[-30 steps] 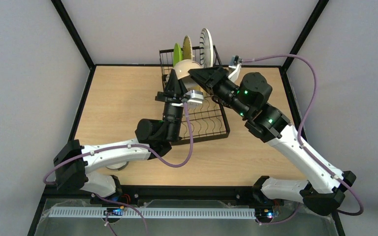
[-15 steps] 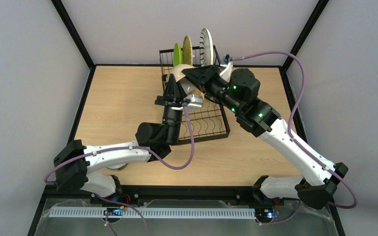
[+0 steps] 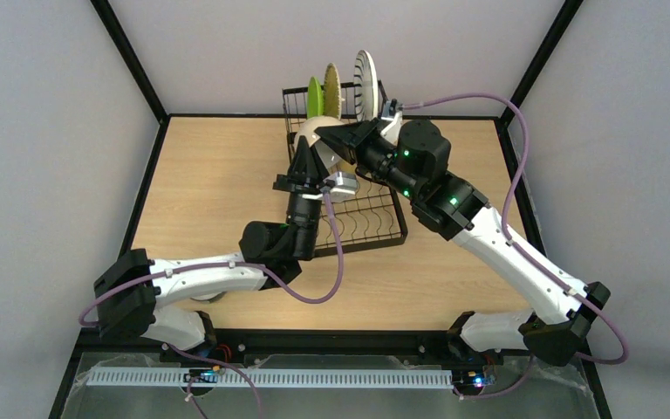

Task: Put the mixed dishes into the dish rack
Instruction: Pass from the left arm to the right

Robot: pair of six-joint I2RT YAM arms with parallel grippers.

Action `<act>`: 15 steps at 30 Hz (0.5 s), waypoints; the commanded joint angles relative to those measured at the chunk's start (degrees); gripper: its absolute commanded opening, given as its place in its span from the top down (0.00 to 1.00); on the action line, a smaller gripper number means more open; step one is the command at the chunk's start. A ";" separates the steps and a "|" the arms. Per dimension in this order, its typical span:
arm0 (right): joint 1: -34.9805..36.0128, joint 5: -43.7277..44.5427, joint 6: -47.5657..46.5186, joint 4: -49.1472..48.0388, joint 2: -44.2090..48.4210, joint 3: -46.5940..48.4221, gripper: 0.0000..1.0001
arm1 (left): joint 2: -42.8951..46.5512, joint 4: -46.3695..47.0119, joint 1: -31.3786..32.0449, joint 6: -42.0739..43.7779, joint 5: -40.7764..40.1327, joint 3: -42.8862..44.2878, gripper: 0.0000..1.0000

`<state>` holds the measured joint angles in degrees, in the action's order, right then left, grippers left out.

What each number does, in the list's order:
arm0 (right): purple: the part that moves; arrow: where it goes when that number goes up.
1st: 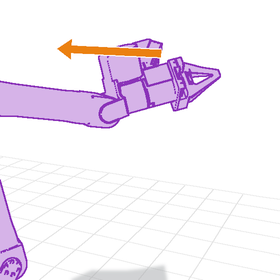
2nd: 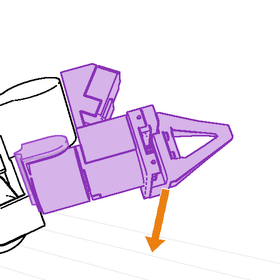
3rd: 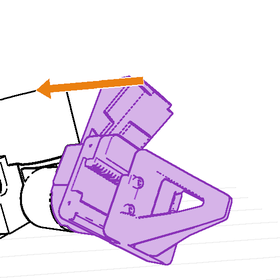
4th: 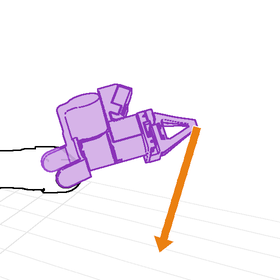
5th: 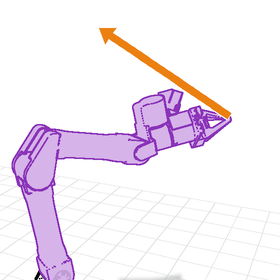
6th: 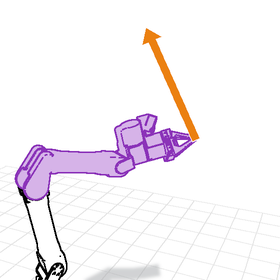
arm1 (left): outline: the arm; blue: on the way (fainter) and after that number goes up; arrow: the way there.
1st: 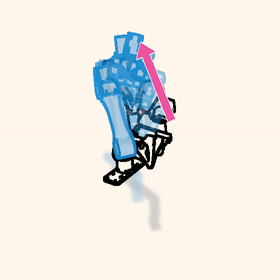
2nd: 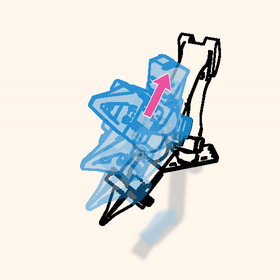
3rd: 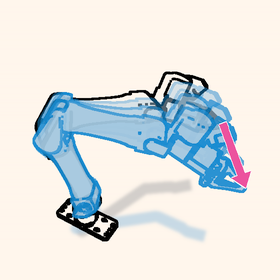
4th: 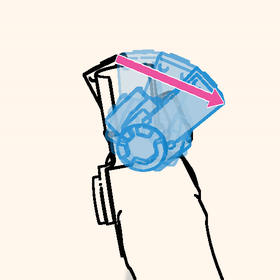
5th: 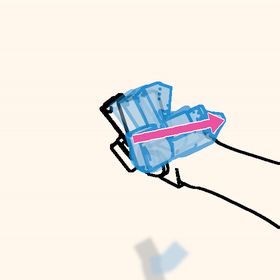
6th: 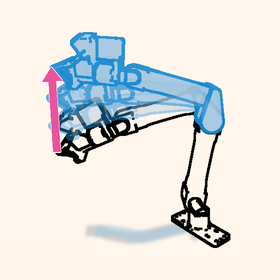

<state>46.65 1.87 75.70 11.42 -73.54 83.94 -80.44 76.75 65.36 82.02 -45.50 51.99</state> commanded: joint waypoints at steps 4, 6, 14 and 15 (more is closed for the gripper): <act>-0.93 4.22 -4.47 -1.31 -0.78 1.04 1.00 | 2.67 2.15 2.17 -1.01 3.92 -0.70 0.98; -0.89 3.96 -4.94 -1.44 -0.65 0.90 1.00 | 3.03 0.48 2.22 -1.83 3.26 -0.62 0.98; -0.88 3.43 -8.42 -1.83 -0.12 1.11 1.00 | 6.73 -8.69 2.16 -7.61 0.58 0.19 0.87; -0.90 3.41 -8.92 -1.84 -0.06 1.11 1.00 | 7.56 -10.54 2.22 -9.27 0.32 0.49 0.85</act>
<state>46.65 1.13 73.36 11.66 -73.60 83.94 -77.52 70.19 65.98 77.89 -46.46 51.68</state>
